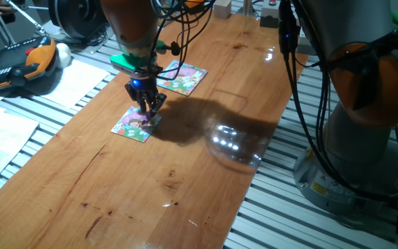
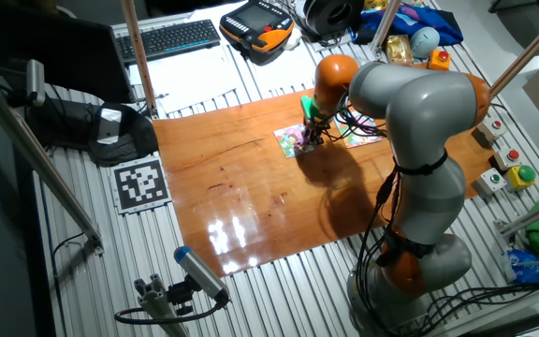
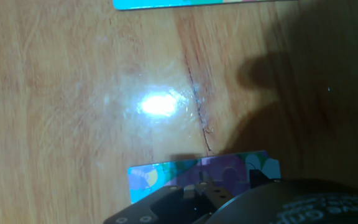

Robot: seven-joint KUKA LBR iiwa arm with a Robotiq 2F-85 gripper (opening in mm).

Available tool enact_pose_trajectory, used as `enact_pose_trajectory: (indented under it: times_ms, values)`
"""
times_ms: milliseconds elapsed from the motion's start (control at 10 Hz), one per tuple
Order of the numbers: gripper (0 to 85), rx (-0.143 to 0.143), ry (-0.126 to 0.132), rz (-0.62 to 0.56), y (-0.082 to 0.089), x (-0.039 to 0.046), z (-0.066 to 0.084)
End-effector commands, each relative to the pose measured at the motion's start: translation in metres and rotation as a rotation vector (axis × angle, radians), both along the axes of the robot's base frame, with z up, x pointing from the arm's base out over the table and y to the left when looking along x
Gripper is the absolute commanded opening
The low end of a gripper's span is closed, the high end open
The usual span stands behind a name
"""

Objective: Assemble one piece of a puzzle

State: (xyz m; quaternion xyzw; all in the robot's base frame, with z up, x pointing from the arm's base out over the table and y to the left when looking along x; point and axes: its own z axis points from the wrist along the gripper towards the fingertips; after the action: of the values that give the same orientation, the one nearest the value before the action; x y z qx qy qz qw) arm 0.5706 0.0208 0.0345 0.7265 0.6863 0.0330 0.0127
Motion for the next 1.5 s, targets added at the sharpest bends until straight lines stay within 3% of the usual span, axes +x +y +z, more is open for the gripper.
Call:
enact_pose_trajectory:
  times_ms: [0,500,1400]
  values:
    - [0.0,0.002,-0.002,0.003,0.0006,-0.0002,-0.0003]
    - [0.0,0.013,-0.01,0.003,0.0044,-0.002,-0.0036]
    - [0.0,0.001,-0.019,0.035,0.0066,-0.0022,-0.0068]
